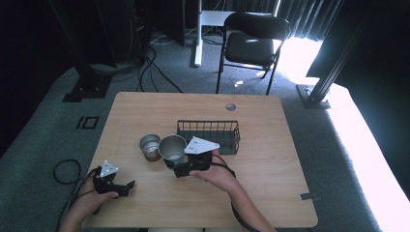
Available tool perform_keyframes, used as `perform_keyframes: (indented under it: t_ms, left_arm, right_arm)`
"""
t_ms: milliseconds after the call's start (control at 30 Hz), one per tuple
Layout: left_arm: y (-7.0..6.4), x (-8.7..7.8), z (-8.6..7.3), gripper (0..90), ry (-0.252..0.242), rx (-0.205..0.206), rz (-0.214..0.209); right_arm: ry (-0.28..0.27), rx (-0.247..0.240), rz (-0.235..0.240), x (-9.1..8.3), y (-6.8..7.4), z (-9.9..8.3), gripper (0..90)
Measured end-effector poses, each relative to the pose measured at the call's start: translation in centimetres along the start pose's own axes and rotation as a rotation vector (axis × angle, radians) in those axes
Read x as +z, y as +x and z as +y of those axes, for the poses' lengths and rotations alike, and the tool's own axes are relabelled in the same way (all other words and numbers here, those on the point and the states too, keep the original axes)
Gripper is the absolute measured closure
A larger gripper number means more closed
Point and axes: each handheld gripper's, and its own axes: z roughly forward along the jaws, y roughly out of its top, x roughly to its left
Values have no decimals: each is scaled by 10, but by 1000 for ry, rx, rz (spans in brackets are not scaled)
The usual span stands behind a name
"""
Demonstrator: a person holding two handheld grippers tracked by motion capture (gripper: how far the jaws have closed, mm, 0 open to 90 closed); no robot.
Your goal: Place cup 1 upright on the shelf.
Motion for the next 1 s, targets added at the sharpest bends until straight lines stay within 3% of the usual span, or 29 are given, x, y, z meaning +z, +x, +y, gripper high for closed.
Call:
perform_keyframes:
  t_ms: [467, 800, 1000]
  left_arm:
    - [0, 0, 0, 9, 0, 0, 0]
    - [0, 0, 0, 9, 0, 0, 0]
    - [0, 0, 0, 9, 0, 0, 0]
  right_arm:
    - [-71, 32, -89, -16, -19, 31, 148]
    - [-95, 65, -219, -30, -45, 37, 148]
    - [-100, 78, -326, -37, -61, 32, 148]
